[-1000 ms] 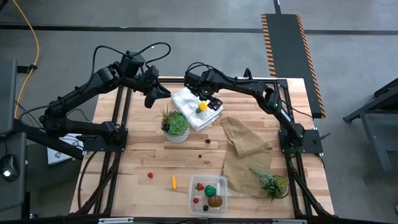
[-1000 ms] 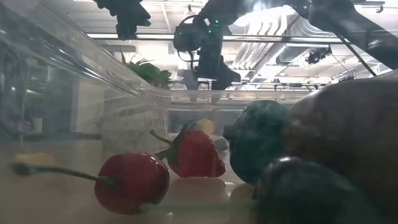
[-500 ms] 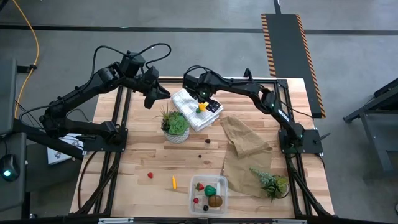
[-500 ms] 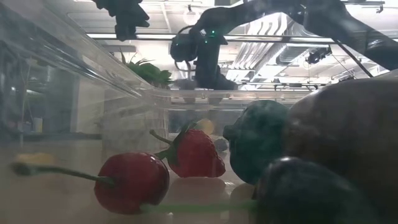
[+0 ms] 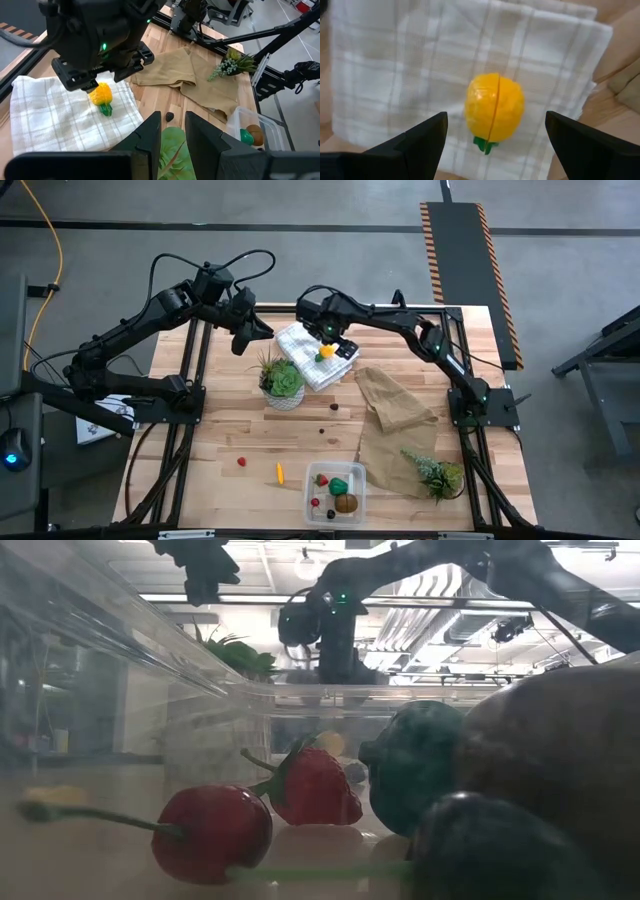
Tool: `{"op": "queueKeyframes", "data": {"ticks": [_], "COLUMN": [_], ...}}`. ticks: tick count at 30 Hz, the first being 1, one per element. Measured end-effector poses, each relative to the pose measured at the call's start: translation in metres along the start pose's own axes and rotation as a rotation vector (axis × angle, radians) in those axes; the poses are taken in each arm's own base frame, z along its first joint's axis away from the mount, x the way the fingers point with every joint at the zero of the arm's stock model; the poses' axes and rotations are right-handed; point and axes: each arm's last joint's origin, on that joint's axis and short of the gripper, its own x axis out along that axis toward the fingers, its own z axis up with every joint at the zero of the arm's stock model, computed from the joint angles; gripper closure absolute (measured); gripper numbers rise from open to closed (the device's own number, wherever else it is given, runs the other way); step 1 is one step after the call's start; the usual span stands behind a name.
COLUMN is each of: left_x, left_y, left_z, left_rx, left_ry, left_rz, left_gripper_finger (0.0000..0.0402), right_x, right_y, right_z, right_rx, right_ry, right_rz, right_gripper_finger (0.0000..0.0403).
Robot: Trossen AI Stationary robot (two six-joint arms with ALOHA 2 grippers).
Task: Pick and placing Produce into tupperware
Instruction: Put the yellow pineapple into the transparent bin
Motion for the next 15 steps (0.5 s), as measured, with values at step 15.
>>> {"op": "queueKeyframes", "data": {"ticks": [15], "left_x": [0.0], "left_y": [0.0], "left_z": [-0.001], "left_rx": [0.0], "left_ry": [0.005], "left_rz": [0.0], "left_gripper_finger": [0.0325], "right_x": [0.013], "right_y": [0.004], "right_z": [0.003], "right_rx": [-0.008], "right_ry": [0.007], "right_rz": [-0.009], "right_gripper_finger": [0.0077]}}
